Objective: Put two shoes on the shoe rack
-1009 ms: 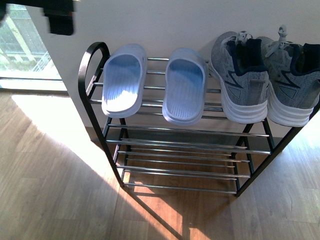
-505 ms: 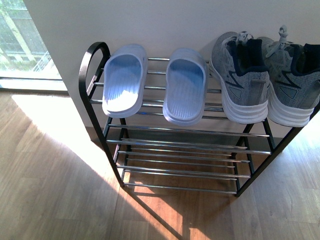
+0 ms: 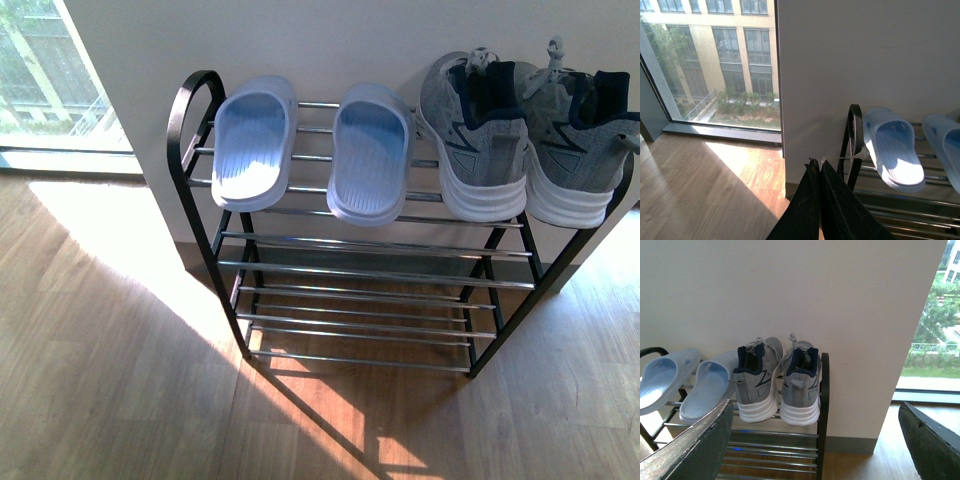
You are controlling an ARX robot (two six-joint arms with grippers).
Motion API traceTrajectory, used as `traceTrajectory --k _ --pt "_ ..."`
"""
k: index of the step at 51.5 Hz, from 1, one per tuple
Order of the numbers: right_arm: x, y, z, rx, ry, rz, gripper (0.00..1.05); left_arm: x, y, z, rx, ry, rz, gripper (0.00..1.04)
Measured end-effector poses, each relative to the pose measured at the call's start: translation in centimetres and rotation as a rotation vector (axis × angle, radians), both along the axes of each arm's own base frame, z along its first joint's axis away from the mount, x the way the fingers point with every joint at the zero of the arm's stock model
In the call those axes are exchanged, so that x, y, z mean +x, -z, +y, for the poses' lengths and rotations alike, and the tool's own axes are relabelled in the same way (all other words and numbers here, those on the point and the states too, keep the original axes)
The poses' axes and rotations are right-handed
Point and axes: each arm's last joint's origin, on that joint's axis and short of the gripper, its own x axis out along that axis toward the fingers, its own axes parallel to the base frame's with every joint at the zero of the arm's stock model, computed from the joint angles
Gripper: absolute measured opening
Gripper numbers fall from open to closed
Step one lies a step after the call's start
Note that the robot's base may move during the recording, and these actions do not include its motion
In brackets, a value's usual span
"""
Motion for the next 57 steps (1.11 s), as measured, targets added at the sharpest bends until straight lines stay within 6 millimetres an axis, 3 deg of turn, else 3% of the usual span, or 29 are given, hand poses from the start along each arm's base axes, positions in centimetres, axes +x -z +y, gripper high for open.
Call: traceTrajectory --k 25,57 --pt "0.0 0.0 0.0 0.0 0.0 -0.001 0.96 -2.9 -0.6 0.0 0.001 0.0 -0.019 0.01" --pt "0.0 0.0 0.0 0.0 0.0 0.0 0.96 -4.8 -0.8 0.0 0.001 0.0 -0.03 0.01"
